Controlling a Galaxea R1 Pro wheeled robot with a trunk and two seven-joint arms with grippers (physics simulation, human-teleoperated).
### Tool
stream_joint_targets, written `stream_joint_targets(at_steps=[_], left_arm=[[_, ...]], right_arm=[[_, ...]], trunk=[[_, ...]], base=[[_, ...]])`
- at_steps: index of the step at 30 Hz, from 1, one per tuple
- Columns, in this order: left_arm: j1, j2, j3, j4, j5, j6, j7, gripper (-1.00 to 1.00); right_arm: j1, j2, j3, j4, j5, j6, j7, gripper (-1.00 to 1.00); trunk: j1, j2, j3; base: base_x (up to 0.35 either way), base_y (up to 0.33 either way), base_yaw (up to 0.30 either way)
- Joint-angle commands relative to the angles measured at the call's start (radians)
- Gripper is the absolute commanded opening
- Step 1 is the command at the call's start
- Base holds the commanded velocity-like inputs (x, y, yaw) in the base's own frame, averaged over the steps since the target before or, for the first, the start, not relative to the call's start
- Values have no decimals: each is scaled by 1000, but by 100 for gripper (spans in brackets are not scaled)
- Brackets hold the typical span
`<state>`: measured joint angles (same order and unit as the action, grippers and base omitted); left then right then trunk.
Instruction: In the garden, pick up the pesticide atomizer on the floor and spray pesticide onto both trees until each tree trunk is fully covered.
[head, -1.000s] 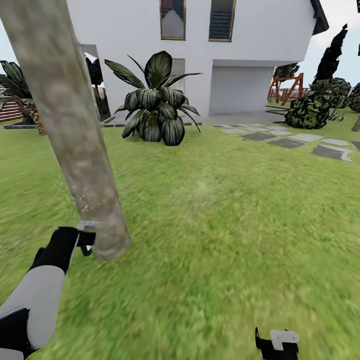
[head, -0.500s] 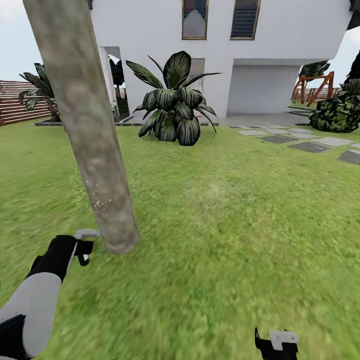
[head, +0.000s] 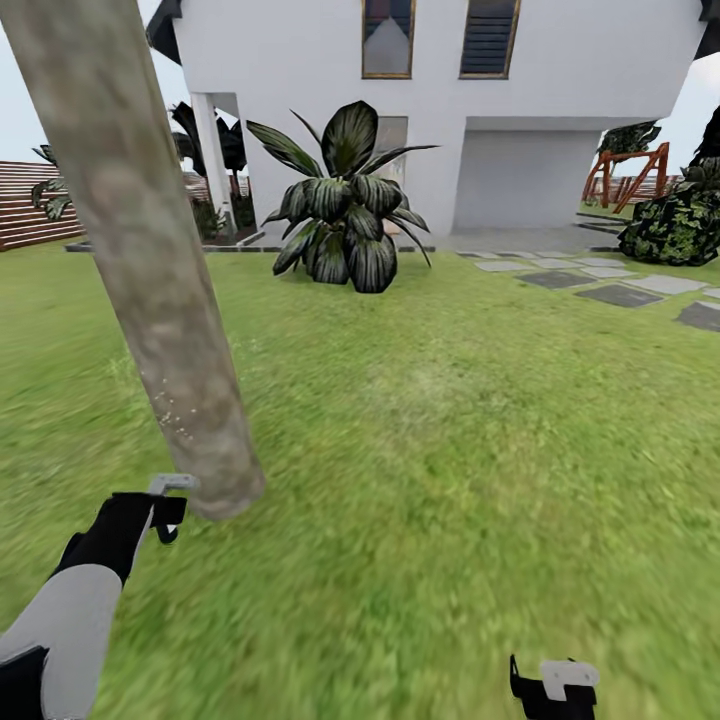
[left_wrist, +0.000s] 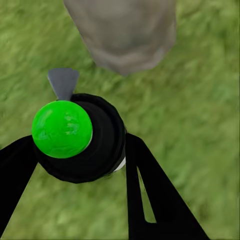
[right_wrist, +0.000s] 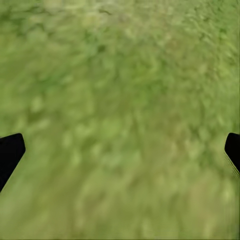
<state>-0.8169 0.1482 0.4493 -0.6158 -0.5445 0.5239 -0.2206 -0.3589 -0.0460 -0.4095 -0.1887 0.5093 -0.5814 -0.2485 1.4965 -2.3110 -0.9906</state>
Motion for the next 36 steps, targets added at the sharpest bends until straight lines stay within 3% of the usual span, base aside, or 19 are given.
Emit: stream_joint_targets(at_steps=[1, 3, 6, 7, 10, 13, 18, 23, 26, 36], left_arm=[[0, 9, 25, -1, 3, -1, 0, -100], [2, 33, 63, 4, 1, -5, 0, -100], [15, 33, 71, 10, 0, -20, 0, -100], [17, 26, 70, 12, 0, -25, 1, -100], [19, -34, 68, 12, -1, -33, 29, -100], [19, -57, 69, 11, 3, -34, 71, -100], [21, -39, 74, 1, 1, -36, 78, -100], [22, -53, 68, 3, 3, -36, 80, -100], [22, -57, 68, 5, 4, -70, 85, -100], [38, -54, 75, 11, 6, -94, 86, -100]], right_arm=[[0, 0, 0, 0, 0, 0, 0, 100], [0, 1, 0, 0, 0, 0, 0, 100], [0, 2, 0, 0, 0, 0, 0, 100], [0, 3, 0, 0, 0, 0, 0, 100], [0, 3, 0, 0, 0, 0, 0, 100], [0, 3, 0, 0, 0, 0, 0, 100], [0, 3, 0, 0, 0, 0, 0, 100], [0, 4, 0, 0, 0, 0, 0, 100], [0, 5, 0, 0, 0, 0, 0, 100], [0, 6, 0, 0, 0, -2, 0, 100]], trunk=[[0, 0, 0], [0, 0, 0], [0, 0, 0], [0, 0, 0], [0, 0, 0], [0, 0, 0], [0, 0, 0], [0, 0, 0], [0, 0, 0], [0, 0, 0]], base=[[236, -187, 0], [231, -181, 0], [101, -66, 0], [23, -15, 0], [6, -4, 93], [1, -1, 241], [0, 0, 275], [0, -189, 197], [0, -264, 16], [0, -269, 115]])
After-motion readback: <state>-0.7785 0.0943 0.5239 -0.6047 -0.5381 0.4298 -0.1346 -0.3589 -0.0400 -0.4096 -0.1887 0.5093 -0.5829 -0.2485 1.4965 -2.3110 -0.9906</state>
